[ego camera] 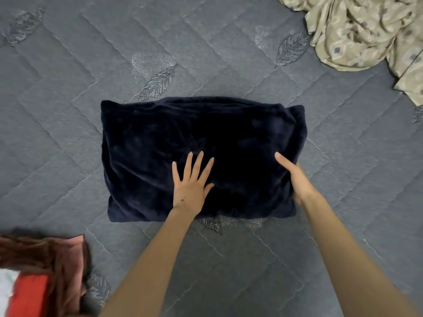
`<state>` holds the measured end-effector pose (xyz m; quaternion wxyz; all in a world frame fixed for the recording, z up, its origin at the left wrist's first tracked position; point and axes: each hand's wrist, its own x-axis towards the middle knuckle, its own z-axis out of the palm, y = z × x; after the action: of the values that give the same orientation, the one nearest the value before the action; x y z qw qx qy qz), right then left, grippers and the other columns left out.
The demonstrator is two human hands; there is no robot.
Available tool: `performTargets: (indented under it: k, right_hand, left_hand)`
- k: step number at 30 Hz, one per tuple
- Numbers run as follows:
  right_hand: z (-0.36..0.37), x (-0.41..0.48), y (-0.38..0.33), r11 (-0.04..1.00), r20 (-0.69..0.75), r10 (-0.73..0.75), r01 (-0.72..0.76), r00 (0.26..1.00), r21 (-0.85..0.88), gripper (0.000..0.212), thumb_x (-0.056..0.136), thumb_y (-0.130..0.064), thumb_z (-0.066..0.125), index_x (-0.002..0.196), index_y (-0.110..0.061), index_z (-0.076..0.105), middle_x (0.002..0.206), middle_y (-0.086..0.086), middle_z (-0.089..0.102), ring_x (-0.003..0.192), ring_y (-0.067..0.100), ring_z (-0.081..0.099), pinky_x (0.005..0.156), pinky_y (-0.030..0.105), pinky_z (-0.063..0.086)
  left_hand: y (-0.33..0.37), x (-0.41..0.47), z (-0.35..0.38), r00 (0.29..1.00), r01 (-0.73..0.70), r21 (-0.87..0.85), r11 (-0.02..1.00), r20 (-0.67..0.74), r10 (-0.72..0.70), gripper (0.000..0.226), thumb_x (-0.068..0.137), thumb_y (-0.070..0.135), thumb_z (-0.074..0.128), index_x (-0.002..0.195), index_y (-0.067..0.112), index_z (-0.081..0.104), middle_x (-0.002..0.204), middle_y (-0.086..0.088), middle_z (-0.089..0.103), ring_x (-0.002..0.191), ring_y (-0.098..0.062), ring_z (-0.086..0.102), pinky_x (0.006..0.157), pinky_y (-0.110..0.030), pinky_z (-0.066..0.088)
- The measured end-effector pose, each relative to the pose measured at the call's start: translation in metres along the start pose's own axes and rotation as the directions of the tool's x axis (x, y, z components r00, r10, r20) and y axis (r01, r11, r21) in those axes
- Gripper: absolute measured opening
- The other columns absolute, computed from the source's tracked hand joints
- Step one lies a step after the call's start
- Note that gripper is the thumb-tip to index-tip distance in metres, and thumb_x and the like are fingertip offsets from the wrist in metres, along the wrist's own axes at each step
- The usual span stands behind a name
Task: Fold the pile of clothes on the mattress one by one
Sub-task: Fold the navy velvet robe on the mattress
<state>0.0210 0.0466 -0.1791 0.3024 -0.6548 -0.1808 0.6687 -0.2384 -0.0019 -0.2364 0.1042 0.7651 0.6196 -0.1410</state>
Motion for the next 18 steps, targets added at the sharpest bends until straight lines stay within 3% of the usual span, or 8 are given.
performTargets:
  k: [2,4,6,8,9,11,15,18]
  right_hand:
    - [0.013,-0.010,-0.009,0.997,0.016,-0.059,0.058,0.998,0.043,0.057,0.084,-0.040,0.068,0.137,-0.028,0.049,0.122,-0.003,0.067,0.112,0.017,0.064,0.095,0.036,0.049]
    - [0.031,-0.021,-0.020,0.990,0.013,-0.126,0.124,0.992,0.068,0.056,0.084,-0.036,0.069,0.136,-0.027,0.050,0.123,-0.001,0.067,0.112,0.019,0.064,0.096,0.039,0.049]
    - [0.055,-0.032,-0.033,0.980,0.036,-0.185,0.182,0.982,0.086,0.055,0.084,-0.031,0.070,0.135,-0.025,0.051,0.124,0.000,0.066,0.113,0.021,0.063,0.099,0.042,0.049]
    - [0.081,-0.040,-0.044,0.972,0.085,-0.229,0.222,0.970,0.078,0.053,0.082,-0.026,0.072,0.132,-0.024,0.053,0.124,0.000,0.066,0.114,0.021,0.063,0.101,0.043,0.048]
    - [0.095,-0.045,-0.049,0.970,0.106,-0.242,0.237,0.965,0.054,0.054,0.081,-0.026,0.075,0.130,-0.024,0.053,0.123,-0.001,0.066,0.113,0.020,0.063,0.101,0.043,0.048]
    - [0.127,-0.055,-0.057,0.956,0.140,-0.285,0.292,0.948,-0.034,0.055,0.078,-0.028,0.078,0.128,-0.025,0.053,0.120,-0.005,0.067,0.110,0.012,0.064,0.100,0.038,0.049]
    - [0.195,-0.072,-0.054,0.824,0.227,-0.384,0.444,0.895,-0.353,0.053,0.084,-0.042,0.071,0.129,-0.026,0.049,0.118,-0.012,0.064,0.108,0.003,0.060,0.095,0.027,0.049]
    - [0.232,-0.072,-0.034,0.687,0.421,-0.245,0.463,0.873,-0.560,0.054,0.094,-0.054,0.048,0.143,-0.034,0.035,0.125,-0.008,0.061,0.127,0.013,0.043,0.109,0.036,0.034]
  left_hand:
    - [-0.006,-0.001,-0.008,0.999,-0.032,-0.127,0.991,-0.039,0.028,0.065,0.096,0.048,0.035,0.153,0.028,0.011,0.161,-0.003,0.010,0.149,-0.026,0.005,0.113,-0.059,-0.004]
    - [-0.010,-0.003,-0.023,0.998,-0.017,-0.465,0.885,-0.065,-0.015,0.054,0.098,0.038,0.045,0.149,0.029,0.030,0.160,0.003,0.019,0.148,-0.013,0.002,0.114,-0.048,-0.015]
    - [-0.011,-0.007,-0.046,0.992,0.060,-0.779,0.624,-0.021,-0.121,0.041,0.101,0.030,0.045,0.142,0.030,0.044,0.153,0.009,0.033,0.142,0.001,0.014,0.120,-0.041,-0.009]
    - [-0.021,-0.016,-0.069,0.973,0.131,-0.952,0.276,0.069,-0.222,0.037,0.102,0.032,0.044,0.138,0.028,0.050,0.142,0.012,0.049,0.132,0.003,0.037,0.119,-0.040,0.021]
    - [-0.027,-0.021,-0.081,0.964,0.148,-0.982,0.120,0.117,-0.239,0.038,0.101,0.036,0.043,0.138,0.028,0.050,0.137,0.011,0.054,0.127,-0.001,0.047,0.114,-0.038,0.033]
    - [-0.042,-0.035,-0.096,0.954,0.189,-0.980,-0.055,0.197,-0.228,0.044,0.098,0.048,0.039,0.139,0.032,0.046,0.133,0.010,0.057,0.120,-0.007,0.055,0.106,-0.035,0.043]
    - [-0.074,-0.063,-0.101,0.927,0.235,-0.945,-0.226,0.288,-0.241,0.046,0.092,0.062,0.027,0.132,0.047,0.044,0.125,0.019,0.059,0.114,-0.002,0.058,0.094,-0.027,0.046]
    - [-0.101,-0.079,-0.093,0.849,0.206,-0.902,-0.380,0.358,-0.389,0.062,0.089,0.070,0.032,0.139,0.036,0.045,0.134,0.015,0.056,0.126,-0.005,0.051,0.106,-0.032,0.039]
